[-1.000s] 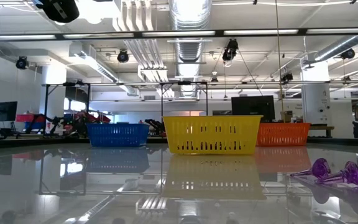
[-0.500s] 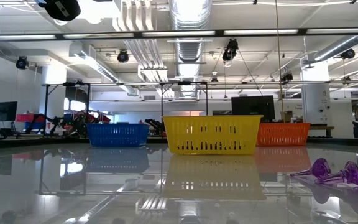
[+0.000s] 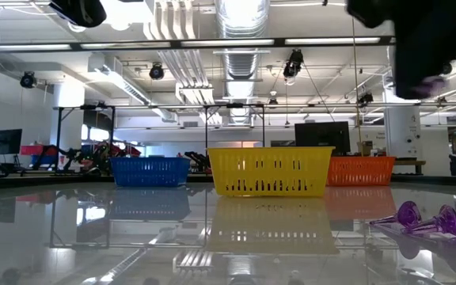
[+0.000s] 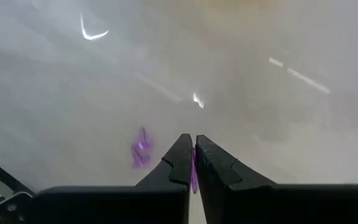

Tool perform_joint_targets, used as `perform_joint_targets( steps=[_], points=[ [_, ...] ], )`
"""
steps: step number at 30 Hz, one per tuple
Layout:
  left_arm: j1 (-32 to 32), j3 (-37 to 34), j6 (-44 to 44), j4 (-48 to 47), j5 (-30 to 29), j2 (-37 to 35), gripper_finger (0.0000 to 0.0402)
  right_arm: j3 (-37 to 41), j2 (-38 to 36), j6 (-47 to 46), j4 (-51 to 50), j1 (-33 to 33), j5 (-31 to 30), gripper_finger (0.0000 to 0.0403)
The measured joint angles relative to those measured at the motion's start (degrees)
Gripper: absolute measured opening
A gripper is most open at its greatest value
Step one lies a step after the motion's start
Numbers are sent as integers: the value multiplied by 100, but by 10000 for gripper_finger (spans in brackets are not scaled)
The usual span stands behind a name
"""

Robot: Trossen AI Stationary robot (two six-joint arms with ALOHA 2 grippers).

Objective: Sort Halloween decoration
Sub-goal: Put the purple witch hat toy into the blue bin

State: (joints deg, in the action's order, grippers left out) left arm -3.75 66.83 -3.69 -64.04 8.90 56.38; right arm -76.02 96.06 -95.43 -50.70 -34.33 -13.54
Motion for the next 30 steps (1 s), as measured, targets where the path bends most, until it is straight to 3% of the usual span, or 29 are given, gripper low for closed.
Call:
perform_joint_targets(
  steps=[18,30],
  points=[
    [0,0,-114,-567,-1298,-224,105,-1101,-7,3974,44,2199,207,8],
    [0,0,-197,-411,-2261,-367,105,-1142,25,5742,1230,3581,958,8]
  ],
)
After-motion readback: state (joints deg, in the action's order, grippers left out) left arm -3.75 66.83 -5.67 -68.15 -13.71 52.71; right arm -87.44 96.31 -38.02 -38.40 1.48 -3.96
